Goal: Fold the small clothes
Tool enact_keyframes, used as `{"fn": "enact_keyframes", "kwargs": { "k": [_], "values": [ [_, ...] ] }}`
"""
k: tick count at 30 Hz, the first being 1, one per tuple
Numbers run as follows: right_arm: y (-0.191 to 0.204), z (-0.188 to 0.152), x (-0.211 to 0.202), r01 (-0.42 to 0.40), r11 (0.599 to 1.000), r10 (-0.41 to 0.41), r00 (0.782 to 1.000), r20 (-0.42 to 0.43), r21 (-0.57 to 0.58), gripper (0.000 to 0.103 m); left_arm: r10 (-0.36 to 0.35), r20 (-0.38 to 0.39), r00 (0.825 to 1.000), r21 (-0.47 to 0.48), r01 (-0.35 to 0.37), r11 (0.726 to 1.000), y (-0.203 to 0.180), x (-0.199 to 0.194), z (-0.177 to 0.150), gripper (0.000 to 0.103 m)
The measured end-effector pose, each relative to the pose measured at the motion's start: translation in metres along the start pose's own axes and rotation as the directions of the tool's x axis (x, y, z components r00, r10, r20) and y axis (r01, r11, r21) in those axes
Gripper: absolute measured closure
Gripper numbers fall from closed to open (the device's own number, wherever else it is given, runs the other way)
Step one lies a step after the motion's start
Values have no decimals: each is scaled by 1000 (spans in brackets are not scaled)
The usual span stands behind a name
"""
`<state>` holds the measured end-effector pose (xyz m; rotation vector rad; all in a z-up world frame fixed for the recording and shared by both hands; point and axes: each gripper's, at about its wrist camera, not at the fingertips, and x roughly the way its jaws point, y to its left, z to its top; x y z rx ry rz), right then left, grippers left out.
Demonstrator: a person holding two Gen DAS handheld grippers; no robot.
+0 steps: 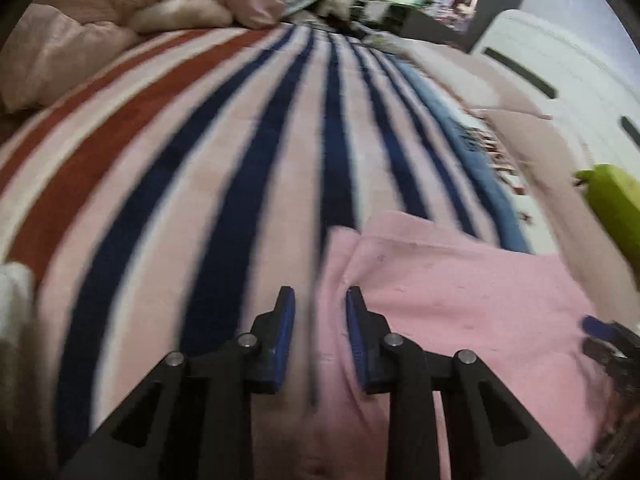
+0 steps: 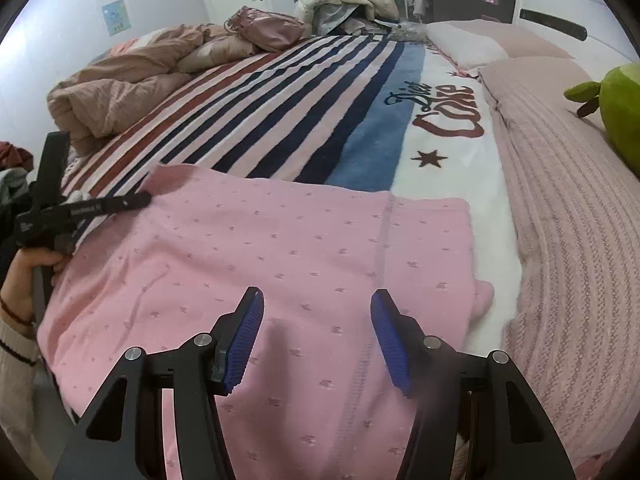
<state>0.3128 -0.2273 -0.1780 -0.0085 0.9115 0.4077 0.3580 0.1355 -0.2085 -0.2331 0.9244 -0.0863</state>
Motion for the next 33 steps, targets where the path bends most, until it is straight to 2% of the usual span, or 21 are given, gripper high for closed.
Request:
{"fn": "enact_keyframes", "kwargs": {
  "k": [2,3,5,6,8,10,12,17,18,21,24,26,29,33],
  "values": [
    [-3,-1,2,2,1000,-2,1000,-7,7,51,43,5,999,20,-43,999,3,-1,-1,69],
    [-4,-1,2,3,1000,-3,1000,-10,7,51,86,13,996,41,-87,995,2,-3,-1,68],
    [-5,-2,2,14,1000,-14,1000,-11,6,51,206,32,978,51,-207,977,6,-6,2,70],
    [-5,-2,1,18,1000,-17,1000,-10,6,51,180,37,983,38,-182,983,10,-13,2,70],
    [-5,-3,-5,14,1000,-14,1000,1,10,52,62,46,997,12,-63,998,14,-31,-2,68],
    [-2,-10,-20,-6,1000,6,999,34,9,52,31,71,997,37,-34,999,10,-53,-12,63],
    [7,-23,-38,-22,1000,23,997,67,-10,57,-9,98,995,78,1,997,0,-81,-28,43],
    [32,-62,-73,-74,996,78,989,126,-40,92,-118,121,986,77,109,991,-17,-136,-83,31],
    [40,-74,-80,-90,995,95,986,137,-43,94,-133,128,983,66,125,990,-18,-145,-96,25],
    [61,-97,-88,-141,989,146,978,152,-44,94,-172,121,978,16,171,985,-20,-155,-128,19],
    [86,-111,-84,-186,980,194,970,147,-65,94,-188,93,978,-57,194,979,-17,-158,-164,18],
    [102,-114,-77,-199,977,209,968,140,-82,94,-231,78,970,-117,239,964,-13,-157,-184,18],
    [122,-112,-67,-216,972,227,965,134,-88,94,-316,54,947,-179,321,930,-16,-149,-206,18],
    [133,-107,-55,-165,982,175,977,122,-87,94,-394,65,917,-215,398,892,-27,-136,-213,18]
  ]
}}
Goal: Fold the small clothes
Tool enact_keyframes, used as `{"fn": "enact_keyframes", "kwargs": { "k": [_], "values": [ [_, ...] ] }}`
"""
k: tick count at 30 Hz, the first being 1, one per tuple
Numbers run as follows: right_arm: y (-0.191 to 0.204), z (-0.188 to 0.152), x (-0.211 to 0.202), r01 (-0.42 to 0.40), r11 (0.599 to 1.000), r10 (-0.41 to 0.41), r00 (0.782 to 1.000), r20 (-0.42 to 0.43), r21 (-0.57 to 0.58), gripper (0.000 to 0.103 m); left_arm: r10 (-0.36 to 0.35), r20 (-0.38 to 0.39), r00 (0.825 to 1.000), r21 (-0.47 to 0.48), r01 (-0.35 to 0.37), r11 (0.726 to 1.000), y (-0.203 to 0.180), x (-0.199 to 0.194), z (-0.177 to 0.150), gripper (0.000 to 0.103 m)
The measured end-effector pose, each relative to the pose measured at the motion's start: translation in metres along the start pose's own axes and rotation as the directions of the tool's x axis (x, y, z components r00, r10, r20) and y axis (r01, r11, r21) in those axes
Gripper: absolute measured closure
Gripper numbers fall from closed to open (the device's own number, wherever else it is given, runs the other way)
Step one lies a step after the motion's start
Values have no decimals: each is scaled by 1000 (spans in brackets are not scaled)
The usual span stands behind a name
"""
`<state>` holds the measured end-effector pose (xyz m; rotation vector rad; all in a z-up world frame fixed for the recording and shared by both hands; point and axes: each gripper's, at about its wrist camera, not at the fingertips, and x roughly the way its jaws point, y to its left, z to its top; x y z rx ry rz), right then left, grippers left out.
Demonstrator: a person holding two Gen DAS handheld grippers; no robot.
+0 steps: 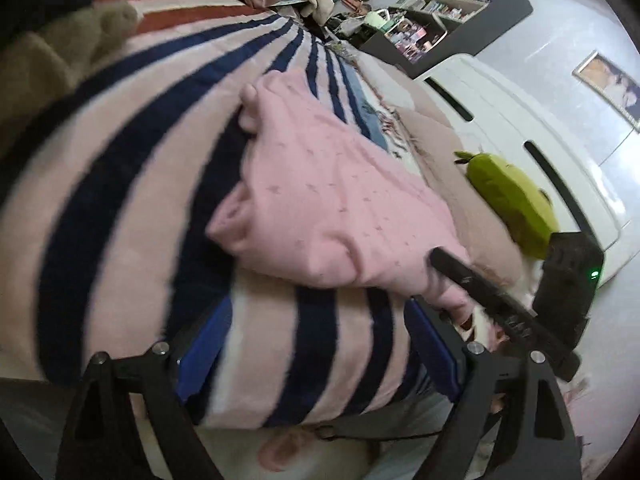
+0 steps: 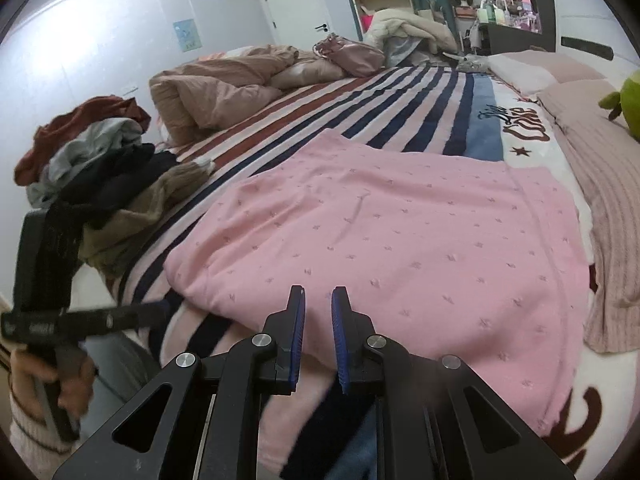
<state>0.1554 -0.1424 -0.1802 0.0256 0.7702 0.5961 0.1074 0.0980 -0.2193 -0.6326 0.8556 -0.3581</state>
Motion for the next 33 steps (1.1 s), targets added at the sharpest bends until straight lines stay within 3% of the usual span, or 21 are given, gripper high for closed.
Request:
{"fn": "enact_keyframes", "kwargs": {
  "k": [3,5,7,9,12,13,17,20,22,23,28,31,33],
  "values": [
    [-3,-5,11,61,998,-61,997,-37,-3,95,-75,27,997,-54,77,996,0,14,7,18],
    [-5,-11,18,66,998,-66,996,-57,4,95,-70,43,997,-86,73,994,0,27,18,22],
    [-9,-14,17,59,998,-58,997,-53,24,95,-47,73,996,-84,53,995,-5,37,29,34],
    [-13,-13,15,44,998,-42,998,-52,47,95,-30,88,996,-107,40,993,-8,49,39,63],
    [-24,-11,5,-19,995,23,999,-38,101,95,23,98,995,-46,-19,999,-20,56,49,85],
    [-27,-11,0,-33,993,36,999,-27,115,95,43,107,993,-12,-42,999,-26,55,52,87],
    [-60,-11,-43,1,985,-13,997,72,171,94,101,164,981,232,-138,963,-69,46,57,89],
    [-96,-17,-79,29,969,-64,988,138,245,92,117,166,979,413,-177,894,-107,53,57,89],
    [-116,-24,-101,49,958,-101,980,174,284,92,114,131,985,515,-166,841,-133,66,52,89],
    [-124,-28,-110,55,952,-116,975,188,300,92,103,104,989,551,-144,822,-146,75,50,89],
    [-153,-50,-139,67,932,-152,964,218,356,92,1,-55,998,615,33,788,-194,123,33,89],
    [-162,-59,-142,64,922,-155,965,214,381,92,-24,-187,982,621,137,771,-208,155,16,86],
    [-168,-64,-144,65,918,-158,965,210,391,92,-46,-256,966,610,198,767,-208,168,6,79]
  ]
}}
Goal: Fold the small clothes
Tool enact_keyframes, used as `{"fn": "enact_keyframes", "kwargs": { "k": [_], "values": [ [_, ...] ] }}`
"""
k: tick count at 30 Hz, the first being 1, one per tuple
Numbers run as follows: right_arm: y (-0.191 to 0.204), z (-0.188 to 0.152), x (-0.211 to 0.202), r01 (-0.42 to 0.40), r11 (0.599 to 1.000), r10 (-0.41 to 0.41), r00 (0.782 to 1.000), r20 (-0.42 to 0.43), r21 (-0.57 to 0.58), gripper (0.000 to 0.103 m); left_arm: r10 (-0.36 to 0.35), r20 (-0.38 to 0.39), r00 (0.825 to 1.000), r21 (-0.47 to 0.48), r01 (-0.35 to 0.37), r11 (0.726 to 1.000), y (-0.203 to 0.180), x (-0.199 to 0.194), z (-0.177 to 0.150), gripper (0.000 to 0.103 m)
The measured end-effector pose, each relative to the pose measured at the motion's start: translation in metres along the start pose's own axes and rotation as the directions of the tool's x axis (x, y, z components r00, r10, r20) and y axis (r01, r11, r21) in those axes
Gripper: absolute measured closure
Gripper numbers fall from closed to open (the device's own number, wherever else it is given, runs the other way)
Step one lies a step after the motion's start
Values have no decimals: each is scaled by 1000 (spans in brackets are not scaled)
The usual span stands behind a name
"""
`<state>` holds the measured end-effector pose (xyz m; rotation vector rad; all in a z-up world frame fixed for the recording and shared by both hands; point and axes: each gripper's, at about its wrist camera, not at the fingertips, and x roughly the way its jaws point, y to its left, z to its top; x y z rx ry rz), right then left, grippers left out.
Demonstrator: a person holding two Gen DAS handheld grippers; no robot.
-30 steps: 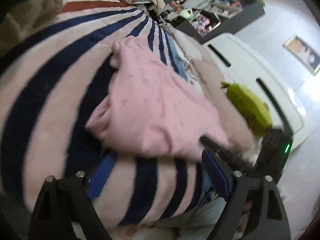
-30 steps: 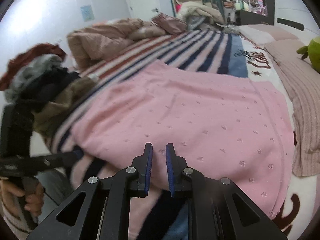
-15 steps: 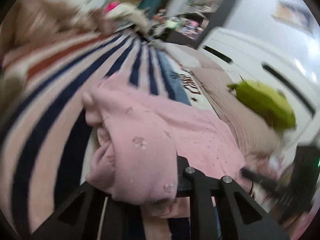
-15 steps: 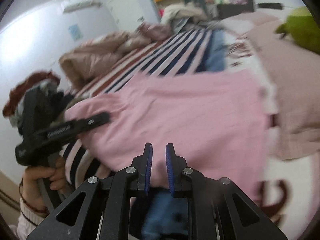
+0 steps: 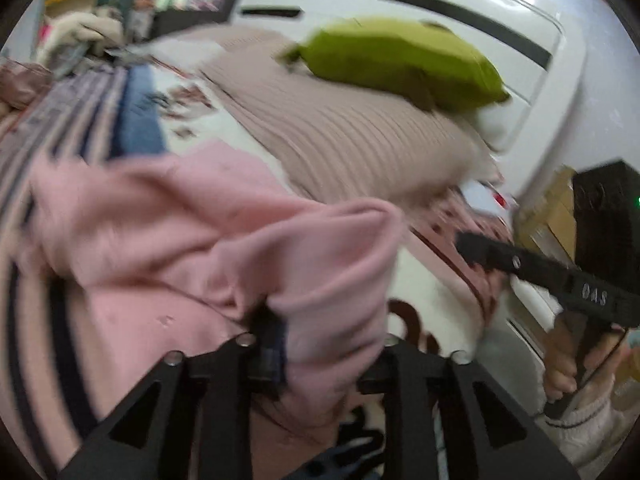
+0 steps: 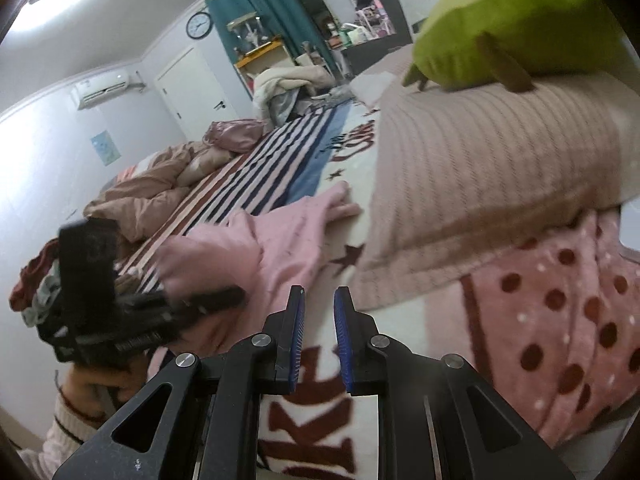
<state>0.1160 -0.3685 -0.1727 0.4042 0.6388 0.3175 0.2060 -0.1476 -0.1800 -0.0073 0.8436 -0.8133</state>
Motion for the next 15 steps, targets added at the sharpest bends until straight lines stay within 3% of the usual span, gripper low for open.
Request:
{"fn": "enact_keyframes", "kwargs": {
  "k": [4,5,6,8,10,12,13,15],
  "values": [
    [-6,-2,3,-11,1000,11,1000,-13,19,89,-69,19,997,-17,70,997,4,-6,-7,71],
    [-5,-1,4,-16,1000,17,1000,-15,19,83,-96,24,995,-26,97,995,5,-9,-8,65],
    [-3,-1,7,-28,999,29,999,-18,15,81,-136,30,990,-25,137,990,5,-13,-9,55],
    [7,4,13,-66,998,66,997,-26,-4,80,-178,33,984,2,178,984,-2,-19,-13,45],
    [23,12,20,-108,993,106,994,-37,-46,75,-161,27,987,27,160,987,-8,-23,-16,45],
    [39,21,29,-182,980,177,982,-64,-85,57,-142,23,990,33,141,989,-11,-24,-21,45],
    [47,26,37,-225,970,217,972,-88,-95,53,-145,28,989,26,144,989,-10,-27,-23,45],
    [58,29,56,-235,965,218,965,-148,-113,53,-159,41,986,10,159,987,-7,-35,-26,44]
  ]
}}
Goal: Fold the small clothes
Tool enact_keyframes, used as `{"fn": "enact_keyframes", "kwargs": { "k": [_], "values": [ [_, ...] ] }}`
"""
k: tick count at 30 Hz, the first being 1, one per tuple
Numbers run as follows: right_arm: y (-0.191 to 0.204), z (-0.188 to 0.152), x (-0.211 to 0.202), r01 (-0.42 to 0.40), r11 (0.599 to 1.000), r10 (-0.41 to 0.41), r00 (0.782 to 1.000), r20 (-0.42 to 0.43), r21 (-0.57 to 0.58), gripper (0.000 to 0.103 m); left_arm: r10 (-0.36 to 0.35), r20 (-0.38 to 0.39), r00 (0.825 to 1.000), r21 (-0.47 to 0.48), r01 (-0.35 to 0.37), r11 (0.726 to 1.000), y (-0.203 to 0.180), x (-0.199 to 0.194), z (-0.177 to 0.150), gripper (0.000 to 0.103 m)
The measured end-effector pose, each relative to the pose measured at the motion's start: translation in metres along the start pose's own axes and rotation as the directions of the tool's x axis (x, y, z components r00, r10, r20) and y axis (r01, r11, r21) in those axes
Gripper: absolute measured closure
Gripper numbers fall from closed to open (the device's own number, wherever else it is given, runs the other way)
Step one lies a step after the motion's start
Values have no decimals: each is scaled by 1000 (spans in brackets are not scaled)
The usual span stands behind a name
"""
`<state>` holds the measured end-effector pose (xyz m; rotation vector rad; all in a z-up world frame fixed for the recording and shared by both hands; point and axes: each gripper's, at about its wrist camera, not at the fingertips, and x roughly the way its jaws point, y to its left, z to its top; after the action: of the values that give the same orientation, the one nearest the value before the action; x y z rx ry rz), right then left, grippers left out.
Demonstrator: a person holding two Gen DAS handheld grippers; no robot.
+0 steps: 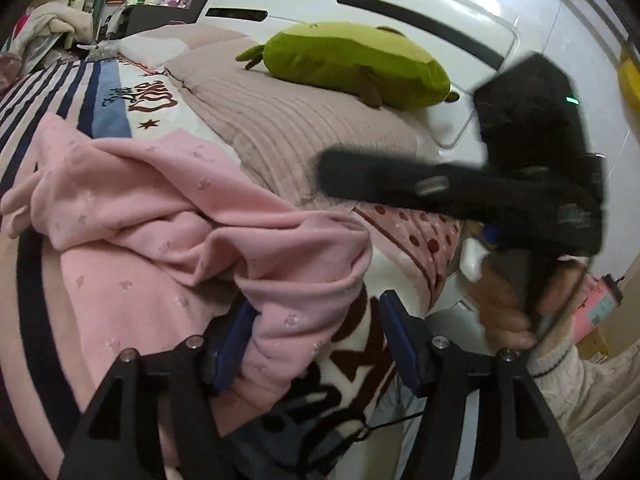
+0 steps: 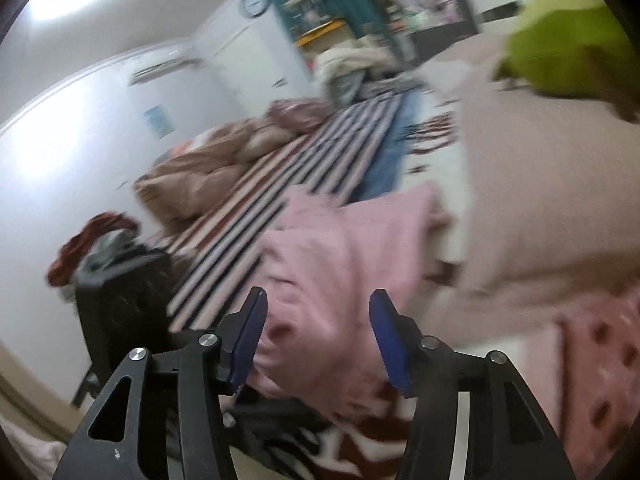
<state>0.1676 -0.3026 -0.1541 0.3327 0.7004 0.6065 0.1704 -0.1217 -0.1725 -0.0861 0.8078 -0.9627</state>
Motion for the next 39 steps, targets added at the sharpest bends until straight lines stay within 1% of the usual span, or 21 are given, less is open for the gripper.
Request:
{"fn": "enact_keyframes", "kwargs": {
  "k": [3,6,9,11,13,14,15,16,17,19,21,24,27,28,30,31,32,33,35,36,39],
  "values": [
    [0,-3,34,88,995,-94,988,-121,-55,57,-9,4,1000,-35,9,999,7,-19,-6,44],
    [-10,-14,45,122,992,-126,977,-170,-33,57,34,56,998,-77,-29,997,21,-45,-16,40],
    [-20,-23,45,148,989,-150,970,-191,-26,57,72,120,990,-183,-50,982,49,-64,-23,39],
    [-18,-23,46,172,984,-179,962,-206,-51,57,148,92,985,-236,-123,964,67,-60,-24,39],
    [-11,-15,45,190,978,-204,955,-216,-81,57,179,69,981,-252,-156,955,77,-54,-27,39],
    [-6,-11,43,191,977,-206,956,-210,-91,57,159,68,985,-261,-136,956,80,-49,-27,43],
    [0,-2,41,188,976,-206,960,-188,-106,57,130,72,989,-271,-106,957,83,-44,-27,53],
    [7,10,39,187,975,-205,965,-164,-122,55,100,80,992,-282,-74,957,85,-40,-28,58],
    [13,20,41,190,972,-209,967,-147,-136,48,89,90,992,-296,-59,953,87,-38,-29,60],
    [28,40,49,208,961,-232,965,-122,-183,42,79,113,990,-326,-38,945,92,-37,-31,63],
    [45,54,69,201,944,-244,959,-143,-263,42,67,132,989,-340,-19,940,94,-36,-34,64],
    [67,63,119,132,917,-243,934,-264,-376,35,57,146,988,-342,-4,940,94,-38,-39,64],
    [78,57,164,118,881,-302,886,-352,-459,32,50,152,987,-335,4,942,95,-37,-38,64],
    [78,55,175,150,860,-348,871,-346,-488,34,45,154,987,-333,9,943,96,-38,-38,64],
    [70,58,177,233,832,-422,855,-302,-504,62,37,159,987,-332,18,943,98,-38,-40,64],
    [58,66,170,278,844,-432,859,-275,-458,83,29,162,986,-333,27,942,100,-38,-40,65],
    [44,73,160,325,859,-441,863,-247,-397,87,25,163,986,-333,31,943,100,-39,-39,64],
    [31,79,150,379,853,-471,856,-214,-359,89,22,163,986,-331,34,943,101,-38,-39,64],
    [4,85,132,486,817,-549,820,-159,-311,93,11,166,986,-333,46,942,101,-38,-39,64],
    [-14,86,125,524,804,-579,798,-170,-281,93,6,167,986,-334,51,941,102,-38,-39,64],
    [-42,82,112,565,792,-608,765,-213,-232,92,-4,169,986,-333,61,941,104,-37,-39,64]
  ]
}}
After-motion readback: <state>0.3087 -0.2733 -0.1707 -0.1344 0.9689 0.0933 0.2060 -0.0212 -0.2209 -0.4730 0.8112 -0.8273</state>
